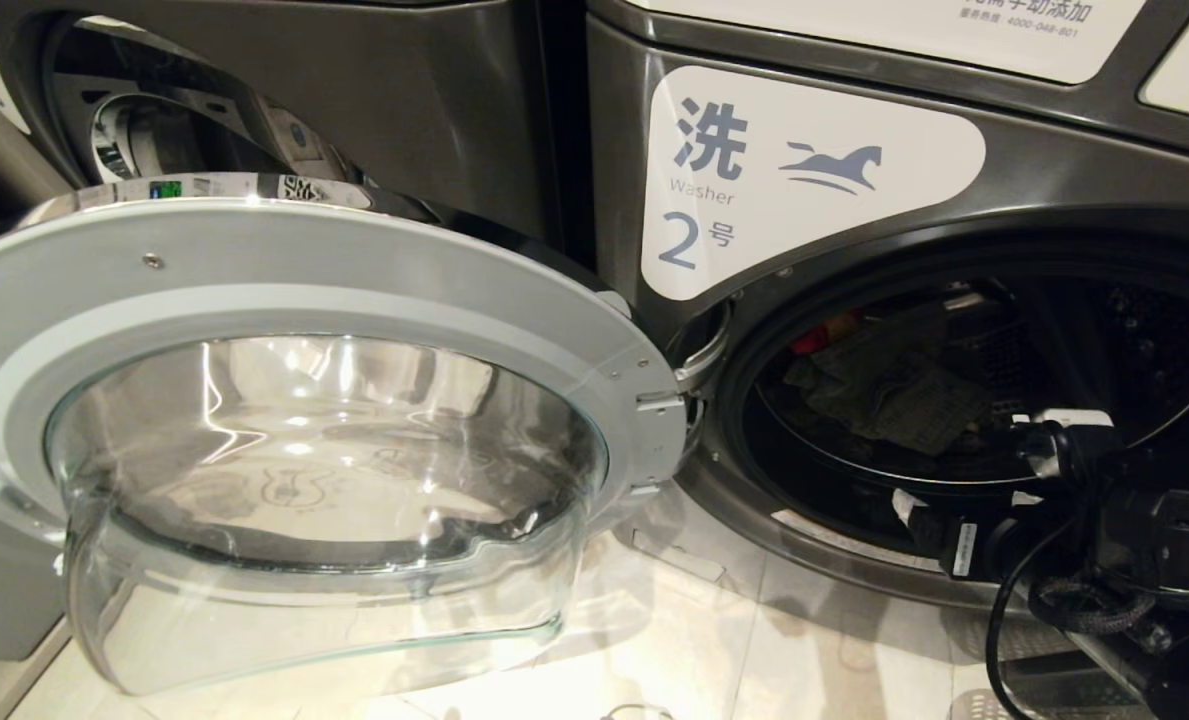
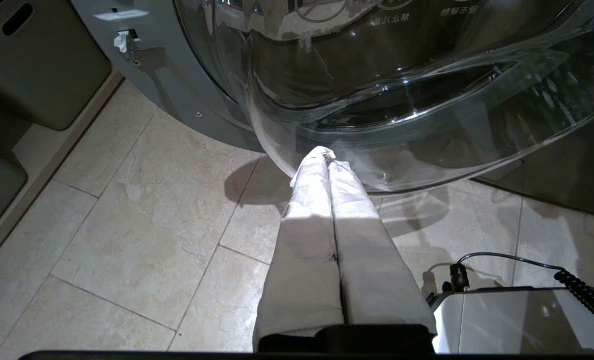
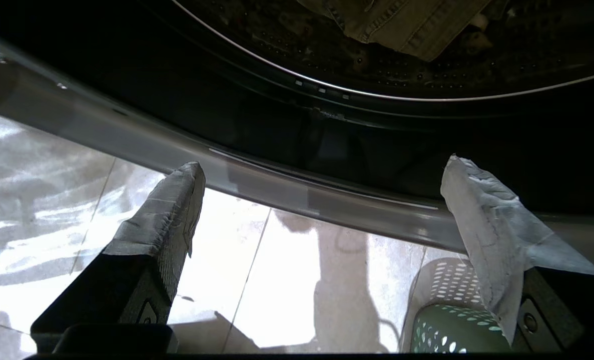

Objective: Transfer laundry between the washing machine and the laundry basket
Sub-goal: Pick a cloth and place it into the basket

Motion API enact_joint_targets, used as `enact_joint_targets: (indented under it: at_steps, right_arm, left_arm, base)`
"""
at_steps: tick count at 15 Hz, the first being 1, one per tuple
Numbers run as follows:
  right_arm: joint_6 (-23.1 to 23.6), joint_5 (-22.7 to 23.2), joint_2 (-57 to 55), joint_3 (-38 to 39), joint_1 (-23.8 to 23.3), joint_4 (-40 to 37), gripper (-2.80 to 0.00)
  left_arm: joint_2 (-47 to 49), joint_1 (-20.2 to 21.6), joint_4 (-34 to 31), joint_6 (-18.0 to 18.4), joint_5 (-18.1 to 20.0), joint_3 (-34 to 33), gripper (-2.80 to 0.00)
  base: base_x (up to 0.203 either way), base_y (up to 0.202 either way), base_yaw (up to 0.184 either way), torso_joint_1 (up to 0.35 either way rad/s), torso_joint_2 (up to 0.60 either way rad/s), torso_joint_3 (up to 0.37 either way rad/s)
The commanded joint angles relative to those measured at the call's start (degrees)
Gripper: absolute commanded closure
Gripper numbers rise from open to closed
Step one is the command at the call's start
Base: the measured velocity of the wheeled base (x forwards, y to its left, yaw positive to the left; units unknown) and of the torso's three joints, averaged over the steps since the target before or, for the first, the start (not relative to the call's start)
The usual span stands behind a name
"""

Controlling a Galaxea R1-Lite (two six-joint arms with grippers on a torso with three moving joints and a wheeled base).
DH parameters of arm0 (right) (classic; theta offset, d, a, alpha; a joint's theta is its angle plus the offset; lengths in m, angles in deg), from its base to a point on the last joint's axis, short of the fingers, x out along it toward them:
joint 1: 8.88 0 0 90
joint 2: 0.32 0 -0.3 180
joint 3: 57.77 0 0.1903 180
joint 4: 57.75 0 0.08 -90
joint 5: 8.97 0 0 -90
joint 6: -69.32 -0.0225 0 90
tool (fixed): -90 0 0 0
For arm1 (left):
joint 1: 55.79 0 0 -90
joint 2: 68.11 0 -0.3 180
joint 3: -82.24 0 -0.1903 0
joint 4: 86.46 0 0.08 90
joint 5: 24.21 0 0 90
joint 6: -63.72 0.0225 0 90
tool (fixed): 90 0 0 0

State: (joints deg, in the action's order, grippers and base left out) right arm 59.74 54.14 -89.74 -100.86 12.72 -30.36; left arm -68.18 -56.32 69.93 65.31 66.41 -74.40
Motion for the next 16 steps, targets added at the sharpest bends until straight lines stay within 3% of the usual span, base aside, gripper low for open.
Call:
enact_joint_targets:
  at_steps: [1,4,8,12,14,16]
  right_arm:
    - [-0.08,-0.09,0.12,1.07,0.02,0.32,-2.8]
    - [-0.3,-0.09,-0.26,4.4,0.26,0.32,-2.8]
    - [-5.64,-0.25,-8.04,2.97,0.74,3.28,-2.8]
    - [-5.94,-3.93,-25.71,-1.52,0.65,19.16,-2.8]
    - [-3.43,-6.6,-34.98,-3.2,0.04,29.75,-2.8]
    - [-0.43,-10.04,-40.33,-7.8,-1.84,35.17,-2.8]
  left_arm:
    - [0.07,0.0,-0.02,-0.01,-0.01,0.0,0.0]
    - [0.07,0.0,-0.02,-0.01,-0.01,0.0,0.0]
    - [0.07,0.0,-0.02,-0.01,-0.01,0.0,0.0]
    - [0.07,0.0,-0.02,-0.1,-0.01,0.0,0.0]
    - [0.07,0.0,-0.02,-0.19,-0.09,0.0,0.0]
    - [0.07,0.0,-0.02,-0.19,-0.09,0.0,0.0]
  base:
    - [0.0,0.0,0.0,0.0,0.0,0.0]
    - [0.0,0.0,0.0,0.0,0.0,0.0]
    - [0.0,0.0,0.0,0.0,0.0,0.0]
    - [0.0,0.0,0.0,0.0,0.0,0.0]
    - [0.0,0.0,0.0,0.0,0.0,0.0]
    - [0.0,0.0,0.0,0.0,0.0,0.0]
